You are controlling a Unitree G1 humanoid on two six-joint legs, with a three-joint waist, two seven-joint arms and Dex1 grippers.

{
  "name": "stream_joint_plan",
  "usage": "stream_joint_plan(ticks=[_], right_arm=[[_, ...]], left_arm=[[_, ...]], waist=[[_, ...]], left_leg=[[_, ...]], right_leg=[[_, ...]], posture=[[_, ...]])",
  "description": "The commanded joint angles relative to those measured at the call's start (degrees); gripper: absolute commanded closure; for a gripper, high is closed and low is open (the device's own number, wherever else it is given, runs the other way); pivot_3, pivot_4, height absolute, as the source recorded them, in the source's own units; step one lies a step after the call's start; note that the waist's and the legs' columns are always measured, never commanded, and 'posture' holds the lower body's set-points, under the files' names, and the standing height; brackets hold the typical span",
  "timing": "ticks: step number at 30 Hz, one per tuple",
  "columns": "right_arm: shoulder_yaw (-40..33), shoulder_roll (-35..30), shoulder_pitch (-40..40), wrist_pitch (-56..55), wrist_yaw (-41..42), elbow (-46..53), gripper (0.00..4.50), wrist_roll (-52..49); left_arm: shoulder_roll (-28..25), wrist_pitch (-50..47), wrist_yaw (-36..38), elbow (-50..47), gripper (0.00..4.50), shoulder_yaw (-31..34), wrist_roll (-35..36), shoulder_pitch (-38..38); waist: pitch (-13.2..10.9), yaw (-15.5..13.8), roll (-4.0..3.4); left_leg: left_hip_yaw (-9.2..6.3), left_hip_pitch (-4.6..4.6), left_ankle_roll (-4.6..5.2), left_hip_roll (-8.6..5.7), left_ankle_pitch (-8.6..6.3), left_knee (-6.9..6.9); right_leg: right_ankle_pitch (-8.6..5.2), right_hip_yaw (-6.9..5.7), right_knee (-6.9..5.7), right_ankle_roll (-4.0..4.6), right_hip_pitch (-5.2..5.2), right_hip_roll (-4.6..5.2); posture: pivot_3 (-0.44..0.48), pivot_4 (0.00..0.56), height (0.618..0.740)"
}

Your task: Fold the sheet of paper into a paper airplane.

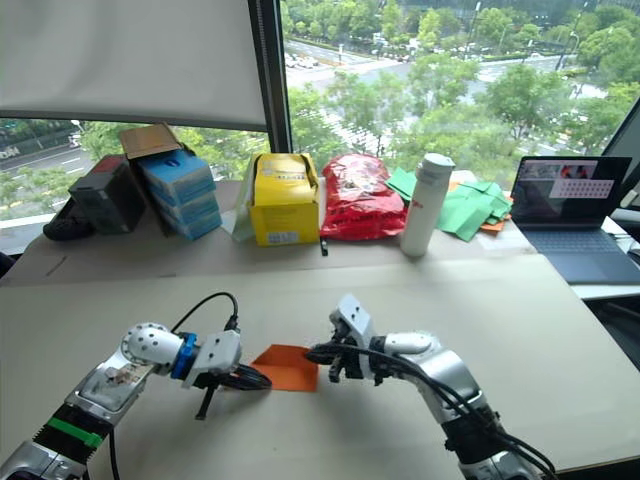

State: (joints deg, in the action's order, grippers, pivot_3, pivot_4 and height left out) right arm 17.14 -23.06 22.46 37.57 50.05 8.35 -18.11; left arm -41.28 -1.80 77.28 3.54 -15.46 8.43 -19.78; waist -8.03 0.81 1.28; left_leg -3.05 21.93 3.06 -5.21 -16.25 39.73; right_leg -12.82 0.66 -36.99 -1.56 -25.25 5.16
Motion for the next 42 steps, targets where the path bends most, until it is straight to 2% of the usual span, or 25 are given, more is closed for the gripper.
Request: stream_joint_plan(ticks=[1,6,11,14,17,28,32,38,42], right_arm=[[0.18,-0.09,-2.91,-15.28,0.33,3.18,4.49,3.84],[4.0,-2.75,-8.07,-37.58,1.89,1.26,4.49,12.61],[7.97,-4.82,-7.38,-49.92,0.96,-4.66,4.49,21.68],[9.56,-5.33,-5.95,-47.27,0.44,-9.03,4.49,26.01],[9.59,-4.64,-5.64,-43.79,1.21,-9.96,4.49,25.34],[10.06,-5.48,-5.12,-39.71,4.19,-8.48,4.49,25.03],[10.03,-5.69,-4.95,-39.03,4.76,-7.86,4.49,25.1],[10.09,-5.82,-4.41,-37.57,5.53,-6.28,4.49,25.15],[9.92,-6.16,-4.19,-35.44,6.85,-4.64,3.21,24.06]], left_arm=[[-1.37,-2.08,-0.8,-0.12,4.5,1.82,0.62,0.68],[-2.54,-2.17,-0.95,1.34,4.5,3.31,0.88,1.67],[-2.83,-0.85,-0.41,3.28,4.5,4.13,0.89,2.19],[-2.8,0.85,-0.44,5.31,4.5,4.51,0.58,2.34],[-2.36,0.95,-0.59,5.35,4.5,5.63,1.81,2.2],[-2.36,-10.28,-0.11,-5.63,4.5,9.4,11.19,2.28],[-1.64,-8.74,-1.8,-5.36,4.5,7.05,7.83,2.76],[1.68,-3.91,-4.52,0.47,4.5,2.35,1.36,0.39],[2.29,-2.22,-4.14,2.61,4.5,0.88,-0.63,-0.98]], waist=[[0.0,-0.01,0.0],[-0.01,-0.01,-0.01],[-0.01,0.03,-0.01],[0.0,0.03,-0.01],[0.0,0.02,-0.01],[0.0,-0.05,-0.01],[0.0,-0.07,-0.02],[0.0,-0.16,-0.02],[0.0,-0.17,-0.02]], left_leg=[[0.0,0.0,-0.01,0.0,0.01,0.0],[0.01,-0.08,-0.08,-0.01,0.05,-0.01],[0.06,-0.24,-0.08,0.0,0.04,0.0],[0.06,-0.39,-0.02,0.01,0.0,-0.04],[0.06,-0.6,0.06,0.04,-0.04,-0.06],[0.04,-0.85,0.3,0.06,-0.19,-0.07],[0.04,-0.88,0.3,0.06,-0.2,-0.08],[0.03,-0.9,0.32,0.05,-0.21,-0.08],[0.03,-0.89,0.32,0.05,-0.21,-0.07]], right_leg=[[0.0,-0.01,0.0,0.0,0.0,0.0],[0.0,-0.02,-0.01,-0.01,0.03,-0.13],[-0.01,0.02,-0.01,-0.01,0.15,-0.26],[-0.01,0.05,-0.02,0.0,0.23,-0.3],[-0.01,0.08,-0.01,0.01,0.32,-0.31],[-0.02,0.09,0.02,0.01,0.73,-0.34],[-0.02,0.09,0.06,0.01,0.78,-0.34],[-0.02,0.07,0.15,0.01,0.85,-0.34],[-0.02,0.07,0.16,0.01,0.84,-0.33]], posture=[[0.0,0.15,0.74],[0.0,0.15,0.74],[0.0,0.15,0.74],[0.0,0.15,0.74],[0.0,0.15,0.74],[0.0,0.15,0.74],[0.0,0.15,0.74],[0.0,0.15,0.74],[0.0,0.15,0.74]])
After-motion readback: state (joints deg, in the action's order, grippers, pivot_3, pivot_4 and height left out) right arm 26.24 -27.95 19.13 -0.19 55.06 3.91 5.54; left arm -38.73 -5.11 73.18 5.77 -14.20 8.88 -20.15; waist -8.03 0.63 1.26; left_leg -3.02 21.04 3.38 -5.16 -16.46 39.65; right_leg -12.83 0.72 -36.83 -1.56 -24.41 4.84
